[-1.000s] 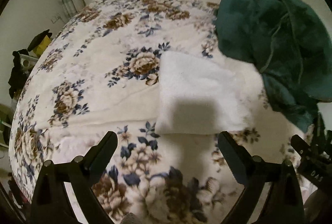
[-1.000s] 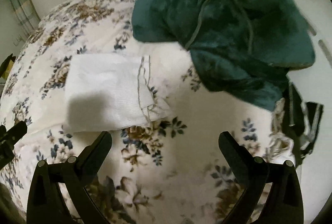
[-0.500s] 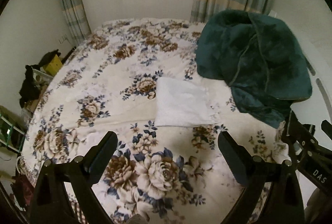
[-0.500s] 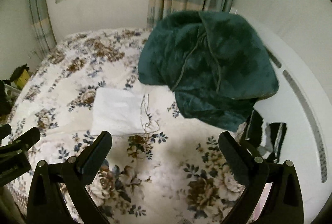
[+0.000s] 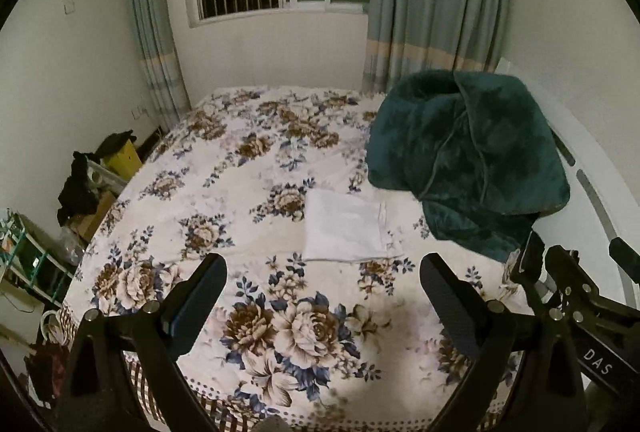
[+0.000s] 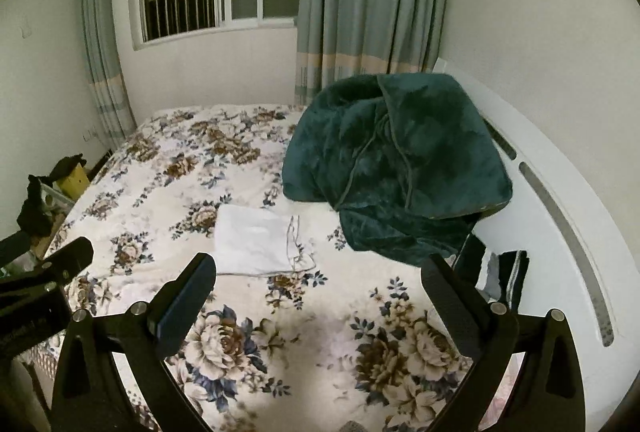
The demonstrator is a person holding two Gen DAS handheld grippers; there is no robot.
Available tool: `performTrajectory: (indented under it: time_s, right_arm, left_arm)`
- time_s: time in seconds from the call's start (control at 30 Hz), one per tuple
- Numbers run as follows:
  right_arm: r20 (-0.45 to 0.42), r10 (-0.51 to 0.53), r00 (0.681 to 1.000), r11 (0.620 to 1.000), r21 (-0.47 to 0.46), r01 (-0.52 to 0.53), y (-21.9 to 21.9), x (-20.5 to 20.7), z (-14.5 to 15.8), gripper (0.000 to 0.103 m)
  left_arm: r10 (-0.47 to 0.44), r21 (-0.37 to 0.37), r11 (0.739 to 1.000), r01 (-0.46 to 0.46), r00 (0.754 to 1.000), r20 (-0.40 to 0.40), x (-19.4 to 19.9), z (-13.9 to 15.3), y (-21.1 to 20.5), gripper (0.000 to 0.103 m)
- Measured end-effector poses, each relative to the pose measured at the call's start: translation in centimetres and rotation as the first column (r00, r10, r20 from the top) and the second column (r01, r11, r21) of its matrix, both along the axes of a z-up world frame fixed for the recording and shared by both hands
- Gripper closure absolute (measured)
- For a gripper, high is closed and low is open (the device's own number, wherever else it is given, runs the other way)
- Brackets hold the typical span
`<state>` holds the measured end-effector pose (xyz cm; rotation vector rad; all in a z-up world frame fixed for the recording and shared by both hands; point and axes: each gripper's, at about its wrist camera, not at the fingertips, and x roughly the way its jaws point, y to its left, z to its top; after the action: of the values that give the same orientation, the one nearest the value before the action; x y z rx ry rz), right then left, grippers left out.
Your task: Fold small clothes
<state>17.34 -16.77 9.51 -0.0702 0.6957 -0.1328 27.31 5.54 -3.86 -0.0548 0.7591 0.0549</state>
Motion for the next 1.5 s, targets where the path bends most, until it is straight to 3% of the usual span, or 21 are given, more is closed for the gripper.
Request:
performTrajectory:
  time_s: [0.47, 1.5]
  right_arm:
    - [0.057, 0.008, 0.998, 1.0, 0.0, -0.008, -1.3, -3.9, 4.5, 0.0]
    - [0.069, 0.061, 0.996, 0.998, -0.017, -0.06, -0.9, -3.0, 5.9, 0.0]
  left_arm:
    - [-0.002, -0.006, 1.0, 0.002, 0.999, 0.036, -3.1, 2.0, -0.7, 0.004]
    - [0.055, 0.0, 0.998, -0.055, 0.997, 0.051, -4.2, 3.0, 0.2, 0.002]
